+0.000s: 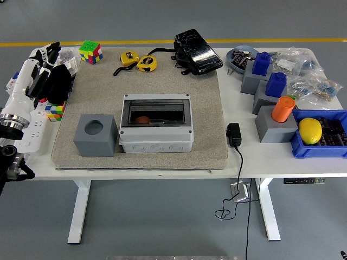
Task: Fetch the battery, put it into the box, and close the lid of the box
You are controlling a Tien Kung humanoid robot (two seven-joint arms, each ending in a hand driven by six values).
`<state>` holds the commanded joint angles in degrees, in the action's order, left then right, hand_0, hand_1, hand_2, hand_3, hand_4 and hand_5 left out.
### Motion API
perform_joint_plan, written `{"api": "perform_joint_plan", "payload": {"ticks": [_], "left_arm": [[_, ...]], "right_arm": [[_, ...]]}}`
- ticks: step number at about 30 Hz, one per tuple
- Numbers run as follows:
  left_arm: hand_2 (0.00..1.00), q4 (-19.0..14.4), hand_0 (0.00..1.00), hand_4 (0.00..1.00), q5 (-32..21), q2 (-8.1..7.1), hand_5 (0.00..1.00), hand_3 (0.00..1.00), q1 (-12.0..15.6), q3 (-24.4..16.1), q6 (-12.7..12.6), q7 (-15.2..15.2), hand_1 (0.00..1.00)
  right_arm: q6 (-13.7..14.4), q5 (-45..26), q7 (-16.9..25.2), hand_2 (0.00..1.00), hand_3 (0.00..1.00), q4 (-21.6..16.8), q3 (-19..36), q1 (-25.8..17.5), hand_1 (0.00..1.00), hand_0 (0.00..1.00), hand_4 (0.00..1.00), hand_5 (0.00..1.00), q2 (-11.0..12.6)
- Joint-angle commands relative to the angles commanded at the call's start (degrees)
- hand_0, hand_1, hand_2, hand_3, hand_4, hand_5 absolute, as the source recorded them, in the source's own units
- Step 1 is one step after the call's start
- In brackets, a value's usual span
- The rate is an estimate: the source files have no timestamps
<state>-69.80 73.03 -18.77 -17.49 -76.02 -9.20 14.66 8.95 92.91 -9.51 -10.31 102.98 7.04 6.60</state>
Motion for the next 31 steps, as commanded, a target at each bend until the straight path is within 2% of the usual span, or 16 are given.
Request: {"api": "perform_joint_plan", "payload": {"ticks": [31], "left_arm": [[0.904, 0.01, 0.939, 0.998, -0.15, -0.19, 0.998, 0.886, 0.49, 0.54, -0.05, -0.05, 0.921]], "right_arm": [[-0.06, 0.07, -0.11, 0.812, 0.855, 0.00, -0.37, -0.50, 0.848, 0.848, 0.998, 0.998, 0.32]]}}
